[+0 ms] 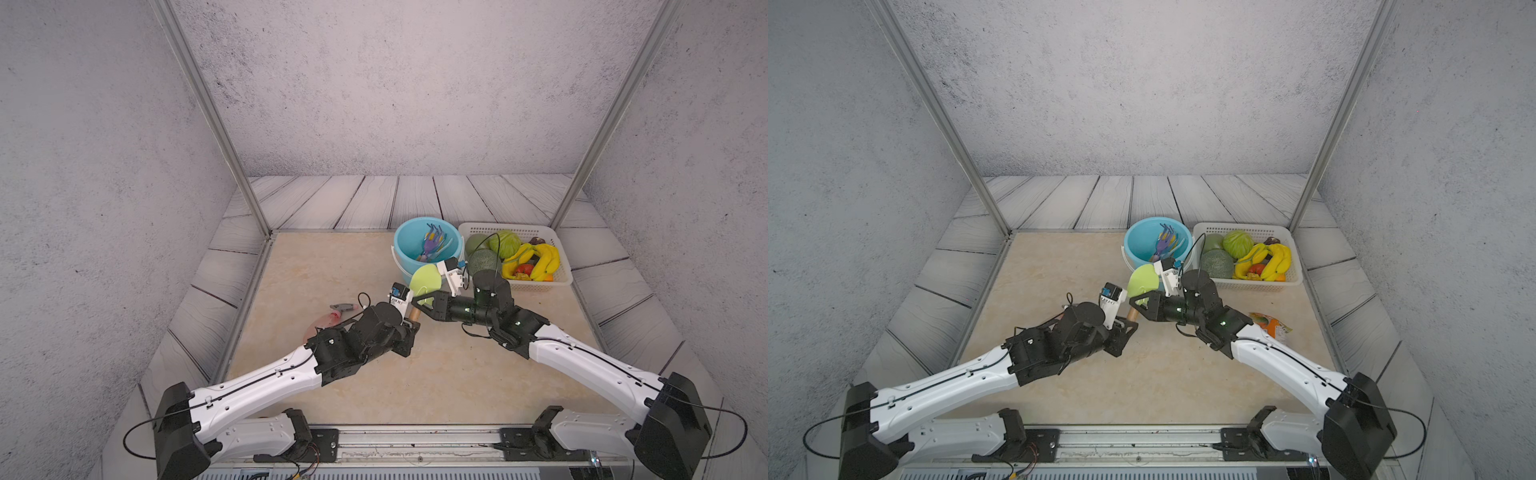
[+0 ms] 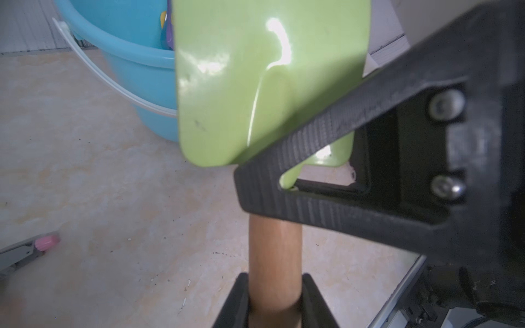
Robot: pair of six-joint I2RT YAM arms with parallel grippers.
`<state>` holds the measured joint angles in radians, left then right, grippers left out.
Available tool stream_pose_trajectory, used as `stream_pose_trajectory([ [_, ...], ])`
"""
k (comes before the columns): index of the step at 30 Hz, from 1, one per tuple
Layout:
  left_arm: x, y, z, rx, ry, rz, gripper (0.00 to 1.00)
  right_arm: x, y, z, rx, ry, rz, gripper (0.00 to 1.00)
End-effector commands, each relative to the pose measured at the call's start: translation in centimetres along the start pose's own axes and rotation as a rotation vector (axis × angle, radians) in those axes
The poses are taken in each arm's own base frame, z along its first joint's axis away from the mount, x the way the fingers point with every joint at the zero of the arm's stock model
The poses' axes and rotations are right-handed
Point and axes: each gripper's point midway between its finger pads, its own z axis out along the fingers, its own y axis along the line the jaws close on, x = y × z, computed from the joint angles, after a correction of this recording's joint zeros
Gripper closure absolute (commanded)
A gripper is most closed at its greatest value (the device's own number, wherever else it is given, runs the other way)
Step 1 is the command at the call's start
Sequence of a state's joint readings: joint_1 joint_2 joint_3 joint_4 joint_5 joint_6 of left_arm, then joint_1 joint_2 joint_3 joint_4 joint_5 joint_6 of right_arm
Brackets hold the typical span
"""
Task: Organize the gardening tools
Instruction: Pick up the gardening tool from the center of the board.
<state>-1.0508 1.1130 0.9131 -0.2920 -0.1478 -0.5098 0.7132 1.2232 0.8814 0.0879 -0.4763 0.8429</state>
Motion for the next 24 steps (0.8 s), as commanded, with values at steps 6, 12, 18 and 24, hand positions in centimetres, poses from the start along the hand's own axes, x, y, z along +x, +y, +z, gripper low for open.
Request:
stream_pose_trajectory([
  [6,-0.8,2.1,-2.0,-0.08,-0.084,-0.044,0.38,-2.9,-0.3,-0.4,0.106,-0.078,-0.12,1.0],
  [12,-0.2,4.8,-4.4,-0.177,-0.078,-0.083,0.25,-7.2,-2.2,-1.2,0.24,-0.129,-0.16,1.0],
  [18,1.3,7.5,-6.3,-0.249,-0.059,-0.132,0.23,-12.2,-4.2,-1.7,0.329,-0.191,-0.166,1.0],
  [24,2.1,9.4,-7.5,-0.296,-0.056,-0.191,0.2,-16.8,-6.5,-1.5,0.449,-0.231,-0.211,1.0],
])
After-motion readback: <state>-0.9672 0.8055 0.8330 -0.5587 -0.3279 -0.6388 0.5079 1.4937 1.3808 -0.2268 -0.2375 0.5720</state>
